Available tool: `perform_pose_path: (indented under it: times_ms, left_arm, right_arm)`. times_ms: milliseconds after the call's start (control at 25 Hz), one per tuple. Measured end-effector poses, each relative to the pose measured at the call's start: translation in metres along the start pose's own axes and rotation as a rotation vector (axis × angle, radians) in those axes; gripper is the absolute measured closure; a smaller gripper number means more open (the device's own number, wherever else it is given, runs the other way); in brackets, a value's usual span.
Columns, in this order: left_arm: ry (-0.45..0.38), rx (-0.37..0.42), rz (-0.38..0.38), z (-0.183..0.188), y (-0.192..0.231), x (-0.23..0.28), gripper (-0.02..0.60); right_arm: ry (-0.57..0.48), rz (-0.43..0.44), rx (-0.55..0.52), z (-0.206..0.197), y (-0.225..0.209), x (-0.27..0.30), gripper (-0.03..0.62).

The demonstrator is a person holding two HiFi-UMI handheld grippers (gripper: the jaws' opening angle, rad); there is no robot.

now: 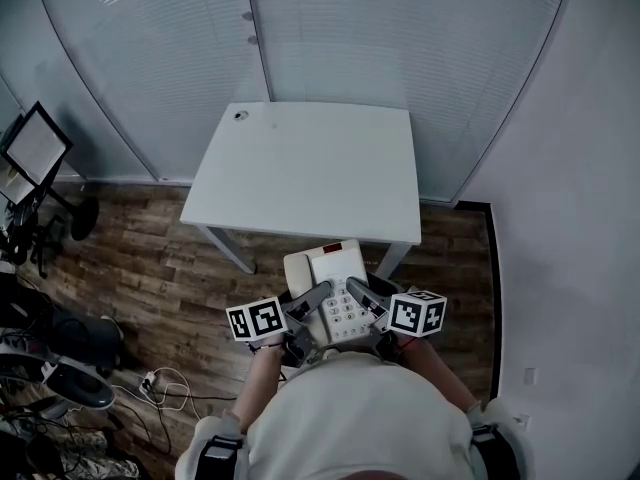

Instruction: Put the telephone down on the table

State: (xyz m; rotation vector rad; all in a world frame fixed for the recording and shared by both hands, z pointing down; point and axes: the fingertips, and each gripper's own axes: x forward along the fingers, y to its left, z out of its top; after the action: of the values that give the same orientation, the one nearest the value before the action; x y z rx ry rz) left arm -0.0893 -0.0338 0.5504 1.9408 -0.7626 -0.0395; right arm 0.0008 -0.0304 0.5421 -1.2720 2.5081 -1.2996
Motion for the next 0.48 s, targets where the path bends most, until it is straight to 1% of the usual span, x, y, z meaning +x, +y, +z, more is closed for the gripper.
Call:
perform_pose_path:
  times_ms: [120, 320, 480]
  left_arm:
    - [0.001, 0.002, 0.000, 0.005, 0.007, 0.004, 0.149]
    - [-0.004, -0.013, 0.008, 0.044, 0.030, 0.008, 0.149]
    - [-0.011, -0.019, 0.015, 0.057, 0.039, 0.005, 0.149]
  right_arm:
    - [-0.002, 0.000, 0.002, 0.002, -0.004, 0.009, 0.358]
    - [0.015, 0.000, 0.000, 0.020, -0.005, 0.051, 0.358]
    - [0.023, 0.004, -0.001, 0.025, 0.000, 0.067, 0.358]
